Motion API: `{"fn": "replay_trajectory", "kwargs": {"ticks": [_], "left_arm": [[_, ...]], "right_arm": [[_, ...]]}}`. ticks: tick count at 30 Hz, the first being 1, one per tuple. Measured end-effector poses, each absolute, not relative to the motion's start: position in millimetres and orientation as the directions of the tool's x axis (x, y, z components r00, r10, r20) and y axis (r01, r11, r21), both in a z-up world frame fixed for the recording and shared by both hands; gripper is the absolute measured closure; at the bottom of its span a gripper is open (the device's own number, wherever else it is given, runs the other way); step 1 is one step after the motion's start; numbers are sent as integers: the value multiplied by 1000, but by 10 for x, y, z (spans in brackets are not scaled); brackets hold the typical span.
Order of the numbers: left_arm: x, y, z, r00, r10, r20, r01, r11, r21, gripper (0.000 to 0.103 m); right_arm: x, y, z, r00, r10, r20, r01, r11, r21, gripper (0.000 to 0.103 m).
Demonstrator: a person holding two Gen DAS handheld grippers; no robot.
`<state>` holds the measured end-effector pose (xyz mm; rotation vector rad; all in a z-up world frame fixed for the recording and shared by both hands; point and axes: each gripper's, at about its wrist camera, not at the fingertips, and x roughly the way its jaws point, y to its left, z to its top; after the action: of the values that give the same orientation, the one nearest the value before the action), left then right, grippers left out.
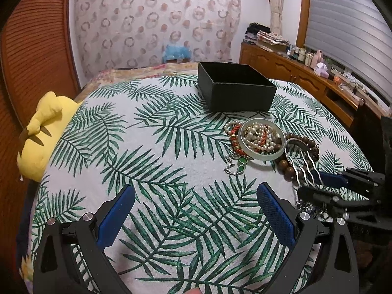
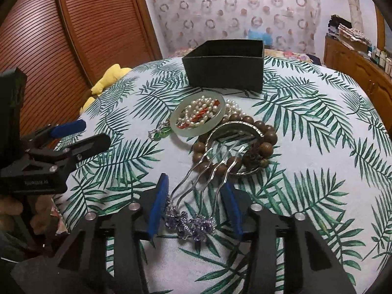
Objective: Organize jewelry
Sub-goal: 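Grasp the silver hairpins with the right tool while the left tool approaches the jade bangle, then grasp the pale jade bangle with the left tool while the right tool lifts the hairpins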
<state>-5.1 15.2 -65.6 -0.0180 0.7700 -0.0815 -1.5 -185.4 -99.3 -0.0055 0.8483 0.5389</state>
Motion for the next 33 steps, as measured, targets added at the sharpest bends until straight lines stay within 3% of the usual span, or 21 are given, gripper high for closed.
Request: {"fn": "replay_trajectory", "kwargs": {"ticks": [2,7,9,14,28,33], "left_arm": [[-27,153,-683,710,-83,-699,68,996,-49,6],[93,98,-771,689,-95,-719,85,995,-49,6],[139,70,-797,680,-104,-725,102,994,-47,6],[246,-5,-811,662,-147,-735,148,987,-64,6],[664,-464,-684,635,-266,-725,319,945,-67,7],[810,-538,-748,602,-309,-736,335,935,-119,18]], "right_arm": [[5,-1885,-973,539,457,-707,-455,865,212,75],[26,-1952,-873,552,486,-678,-474,851,223,83],[33,-1976,-822,557,499,-664,-484,845,228,93],[60,-2025,-730,565,522,-639,-515,828,221,100],[173,-2191,-469,615,528,-585,-542,823,173,100],[220,-2266,-426,635,513,-577,-534,832,152,101]]}}
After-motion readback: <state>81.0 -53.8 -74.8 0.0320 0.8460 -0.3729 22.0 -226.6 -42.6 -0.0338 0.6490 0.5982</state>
